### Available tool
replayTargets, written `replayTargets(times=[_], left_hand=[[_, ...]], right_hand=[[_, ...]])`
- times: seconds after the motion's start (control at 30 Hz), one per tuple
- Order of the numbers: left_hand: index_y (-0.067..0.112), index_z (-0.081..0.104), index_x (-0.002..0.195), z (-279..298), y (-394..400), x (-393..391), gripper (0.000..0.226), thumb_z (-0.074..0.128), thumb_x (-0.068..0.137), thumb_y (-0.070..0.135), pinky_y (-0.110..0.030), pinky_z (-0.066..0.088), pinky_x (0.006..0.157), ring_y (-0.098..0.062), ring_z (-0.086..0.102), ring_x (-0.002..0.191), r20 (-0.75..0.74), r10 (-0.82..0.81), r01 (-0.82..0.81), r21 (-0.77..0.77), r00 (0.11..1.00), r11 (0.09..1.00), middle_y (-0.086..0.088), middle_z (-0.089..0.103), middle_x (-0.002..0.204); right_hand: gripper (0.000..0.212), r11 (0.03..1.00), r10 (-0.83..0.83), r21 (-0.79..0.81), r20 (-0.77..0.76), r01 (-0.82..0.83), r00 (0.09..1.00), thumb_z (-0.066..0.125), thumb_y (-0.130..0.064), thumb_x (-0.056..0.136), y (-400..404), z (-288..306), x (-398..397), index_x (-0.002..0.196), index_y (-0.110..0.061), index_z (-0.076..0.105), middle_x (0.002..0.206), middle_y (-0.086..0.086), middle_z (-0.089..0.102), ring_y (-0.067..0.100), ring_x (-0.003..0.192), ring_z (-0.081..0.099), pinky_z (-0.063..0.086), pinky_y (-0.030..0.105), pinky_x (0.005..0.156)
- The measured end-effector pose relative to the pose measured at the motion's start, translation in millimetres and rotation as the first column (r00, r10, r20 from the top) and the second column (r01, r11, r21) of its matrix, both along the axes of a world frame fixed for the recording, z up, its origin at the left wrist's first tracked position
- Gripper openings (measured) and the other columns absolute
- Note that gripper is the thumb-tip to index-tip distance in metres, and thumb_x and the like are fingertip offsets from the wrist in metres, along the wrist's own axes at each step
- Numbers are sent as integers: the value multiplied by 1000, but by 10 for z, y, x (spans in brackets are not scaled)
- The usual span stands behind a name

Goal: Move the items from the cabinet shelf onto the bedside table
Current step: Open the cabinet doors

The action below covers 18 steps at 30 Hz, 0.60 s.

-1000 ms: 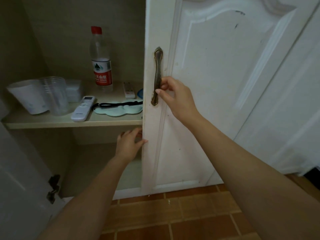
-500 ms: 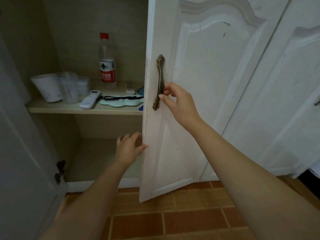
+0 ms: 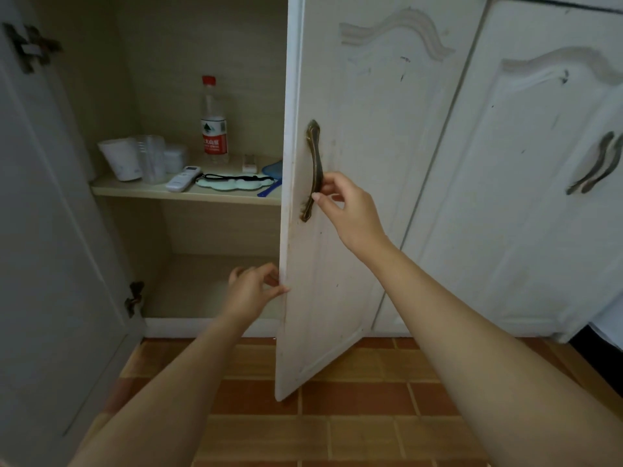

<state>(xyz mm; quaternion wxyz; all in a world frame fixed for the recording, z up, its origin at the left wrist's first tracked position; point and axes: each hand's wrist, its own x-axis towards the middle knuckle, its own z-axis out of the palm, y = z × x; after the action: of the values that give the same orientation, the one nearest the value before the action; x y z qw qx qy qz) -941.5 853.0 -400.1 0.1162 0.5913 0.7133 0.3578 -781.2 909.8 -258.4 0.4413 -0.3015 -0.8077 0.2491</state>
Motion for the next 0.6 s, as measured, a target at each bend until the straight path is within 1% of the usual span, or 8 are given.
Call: replayTargets(times=[0.1,0.2,0.27,0.37,0.43,0.5,0.57,0.6], left_hand=[[26,59,89,38,-153,223,14,66,81,35,-39,16,109,-7,59,89,4,-49,49,-11,999,999,13,65,88],[23,60,89,43,-265,458,14,66,81,33,-40,18,109,-7,60,87,-8,-91,91,0,996,996,11,65,87],[22,61,87,5,-306,605,15,67,80,34,-42,24,110,-6,61,85,-7,-140,140,5,990,990,13,64,85],[25,62,85,-36,-348,860,16,66,78,39,-47,35,104,-6,60,88,-4,-230,230,0,973,973,17,62,84],[24,65,90,-16,-355,1067,23,64,78,44,-47,37,103,-6,59,94,-38,-267,266,-17,963,964,16,63,92],[23,66,97,-7,-336,1268,33,63,76,48,-46,34,106,-8,58,102,-49,-293,291,-50,955,955,13,65,104],[24,65,95,-9,-309,1468,36,64,73,52,-46,37,104,-10,58,106,-39,-324,321,-69,945,945,11,65,108],[24,65,92,-3,-295,1568,34,65,72,52,-46,39,102,-11,57,107,-41,-339,335,-76,940,939,11,65,108]], right_hand=[[20,1000,-14,-11,18,14,1000,55,-18,90,-131,0,227,110,-17,57,97,-7,60,-6,86,52,39,0,76],[22,999,-47,-19,24,48,999,57,-22,89,-263,-7,469,111,-18,57,99,-7,61,-3,88,54,42,6,77],[26,997,-81,-15,-1,81,997,59,-22,87,-359,-22,639,112,-17,56,100,-5,62,2,92,56,42,10,79],[29,994,-112,10,-40,112,993,61,-22,87,-525,-45,921,114,-14,55,100,-8,60,6,96,55,40,7,80],[30,991,-132,7,-56,132,990,60,-23,88,-622,-44,1129,115,-14,54,99,-9,58,6,96,53,39,8,83],[29,989,-149,-14,-68,149,986,58,-28,88,-680,-38,1338,115,-16,53,99,-7,59,9,98,54,43,18,89],[33,984,-179,-37,-64,177,982,57,-35,88,-704,-34,1537,115,-18,53,102,-4,60,12,101,56,46,30,93],[37,979,-199,-49,-57,196,978,57,-39,87,-708,-33,1628,117,-17,52,104,-3,60,13,103,56,47,32,94]])
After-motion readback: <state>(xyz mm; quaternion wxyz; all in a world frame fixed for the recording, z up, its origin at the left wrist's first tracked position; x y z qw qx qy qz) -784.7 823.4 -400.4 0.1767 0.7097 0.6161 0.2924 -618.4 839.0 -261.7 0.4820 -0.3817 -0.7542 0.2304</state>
